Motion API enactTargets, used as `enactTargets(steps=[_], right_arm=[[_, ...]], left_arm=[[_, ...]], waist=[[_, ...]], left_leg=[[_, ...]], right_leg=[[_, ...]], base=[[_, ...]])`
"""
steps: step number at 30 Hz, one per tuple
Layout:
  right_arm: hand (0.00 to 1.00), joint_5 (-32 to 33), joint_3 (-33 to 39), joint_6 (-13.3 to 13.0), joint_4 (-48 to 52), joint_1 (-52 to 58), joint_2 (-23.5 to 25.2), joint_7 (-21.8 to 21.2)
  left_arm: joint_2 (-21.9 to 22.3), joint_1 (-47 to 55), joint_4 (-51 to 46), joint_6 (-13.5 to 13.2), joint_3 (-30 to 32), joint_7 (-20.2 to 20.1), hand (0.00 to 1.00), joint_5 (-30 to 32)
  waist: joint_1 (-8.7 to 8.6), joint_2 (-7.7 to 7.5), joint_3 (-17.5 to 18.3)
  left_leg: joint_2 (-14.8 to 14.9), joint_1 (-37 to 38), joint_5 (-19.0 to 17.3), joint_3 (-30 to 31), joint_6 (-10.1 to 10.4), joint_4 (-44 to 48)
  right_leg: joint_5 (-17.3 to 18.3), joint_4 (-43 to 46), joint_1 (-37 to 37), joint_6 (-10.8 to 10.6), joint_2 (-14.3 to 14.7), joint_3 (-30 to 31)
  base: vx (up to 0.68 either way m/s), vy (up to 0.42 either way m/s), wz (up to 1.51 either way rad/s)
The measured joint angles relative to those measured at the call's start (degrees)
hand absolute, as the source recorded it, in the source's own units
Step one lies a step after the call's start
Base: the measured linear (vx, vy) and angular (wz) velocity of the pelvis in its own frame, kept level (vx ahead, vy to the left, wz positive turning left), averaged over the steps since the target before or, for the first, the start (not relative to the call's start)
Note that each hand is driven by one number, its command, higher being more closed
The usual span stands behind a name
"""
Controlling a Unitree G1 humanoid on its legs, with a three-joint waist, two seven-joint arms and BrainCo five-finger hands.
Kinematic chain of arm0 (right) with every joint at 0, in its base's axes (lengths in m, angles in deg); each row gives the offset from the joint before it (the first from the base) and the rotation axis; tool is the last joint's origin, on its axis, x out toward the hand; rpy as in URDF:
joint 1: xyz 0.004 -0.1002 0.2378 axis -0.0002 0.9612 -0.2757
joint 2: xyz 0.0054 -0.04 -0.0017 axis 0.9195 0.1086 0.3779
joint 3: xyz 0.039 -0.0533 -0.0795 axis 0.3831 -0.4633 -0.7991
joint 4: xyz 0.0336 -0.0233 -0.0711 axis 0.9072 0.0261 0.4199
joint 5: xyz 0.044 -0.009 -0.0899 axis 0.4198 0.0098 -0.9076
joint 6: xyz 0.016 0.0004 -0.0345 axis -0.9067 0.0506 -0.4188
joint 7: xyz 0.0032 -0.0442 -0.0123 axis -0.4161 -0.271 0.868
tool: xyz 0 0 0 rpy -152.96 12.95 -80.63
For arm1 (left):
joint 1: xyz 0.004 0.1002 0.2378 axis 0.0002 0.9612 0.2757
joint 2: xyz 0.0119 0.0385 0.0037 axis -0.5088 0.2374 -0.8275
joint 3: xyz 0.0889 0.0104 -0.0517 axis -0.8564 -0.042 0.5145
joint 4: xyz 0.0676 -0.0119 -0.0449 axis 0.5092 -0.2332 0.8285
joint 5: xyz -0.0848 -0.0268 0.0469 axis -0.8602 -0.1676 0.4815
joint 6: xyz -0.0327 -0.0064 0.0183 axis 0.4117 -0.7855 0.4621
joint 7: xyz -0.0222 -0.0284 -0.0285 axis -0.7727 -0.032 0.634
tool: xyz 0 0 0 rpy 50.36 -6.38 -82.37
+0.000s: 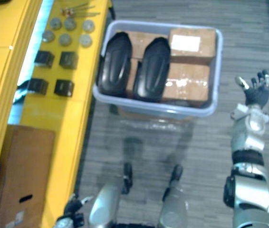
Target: Walk over and take plastic housings, then place them on the shelf
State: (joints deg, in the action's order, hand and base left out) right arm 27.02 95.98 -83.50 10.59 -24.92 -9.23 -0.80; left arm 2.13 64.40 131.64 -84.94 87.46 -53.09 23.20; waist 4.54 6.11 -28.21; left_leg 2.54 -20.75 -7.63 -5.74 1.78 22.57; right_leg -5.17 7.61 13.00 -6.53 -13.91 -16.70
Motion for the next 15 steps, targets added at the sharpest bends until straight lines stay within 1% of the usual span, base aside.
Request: enactTargets(steps=[1,2,3,4,6,7,9,10,13,15], right_arm=[[0.00,-0.42,-1.05,0.00,-0.66,-1.89,-0.67,-0.05],[0.00,-0.60,-1.70,0.01,-1.20,-3.12,-0.74,-0.07],[0.00,-0.72,-2.20,0.02,-1.49,-4.49,-0.96,-0.23],[0.00,-0.85,-3.66,0.03,-1.66,-6.01,-2.15,-0.82],[0.00,-0.96,-4.63,0.03,-1.68,-7.94,-2.43,-1.56],[0.00,-1.23,-6.02,0.02,-1.66,-9.54,-2.64,-2.91],[0.00,-1.55,-7.27,0.02,-1.54,-10.20,-2.64,-4.01],[0.00,-1.82,-8.02,0.05,-1.55,-10.21,-2.65,-5.00],[0.00,-3.02,-8.38,0.30,-1.54,-10.31,-2.54,-6.65],[0.00,-3.74,-9.79,0.58,-1.49,-10.84,-2.26,-7.54]], left_arm=[[0.06,-0.20,0.00,-0.15,-1.00,-0.19,0.00,-0.01],[0.05,-0.22,0.04,-0.19,-1.22,-0.21,0.00,-0.01],[0.13,-0.45,0.10,-0.18,-1.36,-0.26,0.00,-0.02],[0.28,-1.01,0.42,-0.14,-1.98,-0.32,0.00,-0.17],[0.45,-1.12,0.46,-0.11,-3.26,-0.55,0.00,-1.24],[0.99,-1.19,0.49,-0.09,-3.42,-0.77,0.00,-1.69],[1.23,-1.40,0.49,-0.10,-3.44,-0.83,0.00,-1.73],[1.38,-2.08,0.51,0.03,-3.60,-0.98,0.00,-1.83],[1.59,-3.14,0.40,0.03,-4.90,-1.31,0.00,-2.09],[1.57,-3.23,0.47,0.05,-5.18,-1.49,0.00,-2.11]], waist=[[0.08,0.53,-0.18],[0.28,0.55,-0.17],[0.59,0.90,-0.34],[1.39,1.43,-0.64],[1.45,2.30,-1.04],[1.47,2.99,-1.18],[1.61,3.21,-1.20],[1.76,3.63,-1.39],[2.64,4.40,-1.39],[2.68,4.45,-1.35]], left_leg=[[-0.28,-0.58,0.26,0.48,-0.14,-0.05],[-0.35,-0.92,0.41,0.43,-0.13,-0.15],[-0.38,-1.44,0.58,0.60,-0.15,-0.12],[-0.62,-1.69,0.99,0.68,-0.21,-0.31],[-0.90,-1.77,1.09,0.90,-0.34,-0.32],[-1.09,-2.19,1.24,0.95,-0.50,-0.29],[-1.19,-2.92,1.54,1.04,-0.57,-0.33],[-1.21,-3.18,1.64,1.40,-0.54,-0.29],[-1.19,-3.21,1.83,1.66,-0.40,-0.52],[-1.20,-3.18,2.05,1.70,-0.29,-0.87]], right_leg=[[0.29,0.71,0.54,-0.03,-0.34,-0.51],[0.35,1.07,1.13,-0.02,-0.47,-0.48],[0.38,1.26,1.59,-0.06,-0.51,-0.59],[0.39,1.61,2.12,-0.07,-0.77,-0.64],[0.42,1.81,2.13,-0.09,-1.03,-0.77],[0.41,1.88,2.49,-0.11,-1.25,-0.81],[0.40,2.05,3.25,-0.12,-1.34,-0.89],[0.40,2.06,3.26,-0.12,-1.34,-1.36],[0.40,2.06,3.25,-0.12,-1.30,-1.72],[0.41,2.05,3.34,-0.11,-1.29,-1.82]], base=[[-0.07,0.031,0.20],[-0.06,0.026,0.15],[-0.03,0.015,0.05],[-0.02,0.011,0.09],[-0.02,0.028,0.08],[-0.01,0.037,0.05],[0.00,0.021,0.06],[0.01,0.008,0.11],[0.00,0.005,0.04],[0.00,0.000,0.00]])
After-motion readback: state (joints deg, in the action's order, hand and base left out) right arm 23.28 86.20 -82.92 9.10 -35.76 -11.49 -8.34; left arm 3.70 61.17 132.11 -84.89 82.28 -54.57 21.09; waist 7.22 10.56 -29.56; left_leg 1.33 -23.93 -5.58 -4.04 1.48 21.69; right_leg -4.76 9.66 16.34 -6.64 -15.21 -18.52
